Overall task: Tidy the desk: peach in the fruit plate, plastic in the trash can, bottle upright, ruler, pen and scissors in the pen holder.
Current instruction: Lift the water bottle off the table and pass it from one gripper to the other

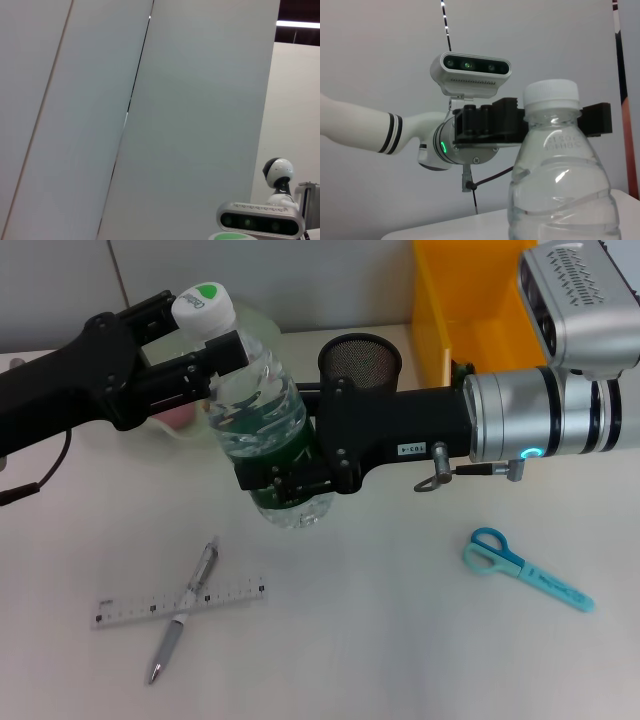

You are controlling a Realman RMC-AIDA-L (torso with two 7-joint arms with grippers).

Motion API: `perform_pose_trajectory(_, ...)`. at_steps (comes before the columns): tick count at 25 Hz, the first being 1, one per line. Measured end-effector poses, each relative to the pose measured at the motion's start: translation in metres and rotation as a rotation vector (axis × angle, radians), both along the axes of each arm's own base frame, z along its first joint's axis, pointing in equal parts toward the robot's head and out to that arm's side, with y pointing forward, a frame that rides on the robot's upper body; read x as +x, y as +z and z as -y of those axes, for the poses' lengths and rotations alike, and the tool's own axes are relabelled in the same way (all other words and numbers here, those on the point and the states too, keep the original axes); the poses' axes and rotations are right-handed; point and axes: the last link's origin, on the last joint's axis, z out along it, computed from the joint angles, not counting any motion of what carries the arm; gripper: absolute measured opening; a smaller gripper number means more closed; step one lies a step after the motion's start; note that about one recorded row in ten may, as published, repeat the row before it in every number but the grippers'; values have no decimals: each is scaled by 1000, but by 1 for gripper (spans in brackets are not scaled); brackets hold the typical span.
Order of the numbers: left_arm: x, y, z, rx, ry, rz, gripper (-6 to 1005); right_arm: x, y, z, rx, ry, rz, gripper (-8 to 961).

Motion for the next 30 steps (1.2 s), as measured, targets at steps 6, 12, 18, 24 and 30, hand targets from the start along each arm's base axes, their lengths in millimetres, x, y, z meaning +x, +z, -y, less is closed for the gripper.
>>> perform_pose_trajectory(6, 0, 0, 0, -1, -1, -2, 754, 0, 0, 0, 0, 0, 0, 766)
perform_pose_trajectory(12, 1, 0, -1, -5, -4, -5, 711, 0, 0, 0, 0, 0, 0, 766)
perform_pose_trajectory(18, 3, -1, -1, -13, -8, -9, 664, 0, 0, 0, -2, 1, -1, 766)
perform_pose_trajectory(24, 3, -1, -1, -15, -10, -10, 634, 0, 0, 1, -5, 1, -3, 765)
perform_pose_trajectory(30, 2, -1, -1, -14, -9, -7, 577, 1, 0, 1, -5, -2, -4, 765)
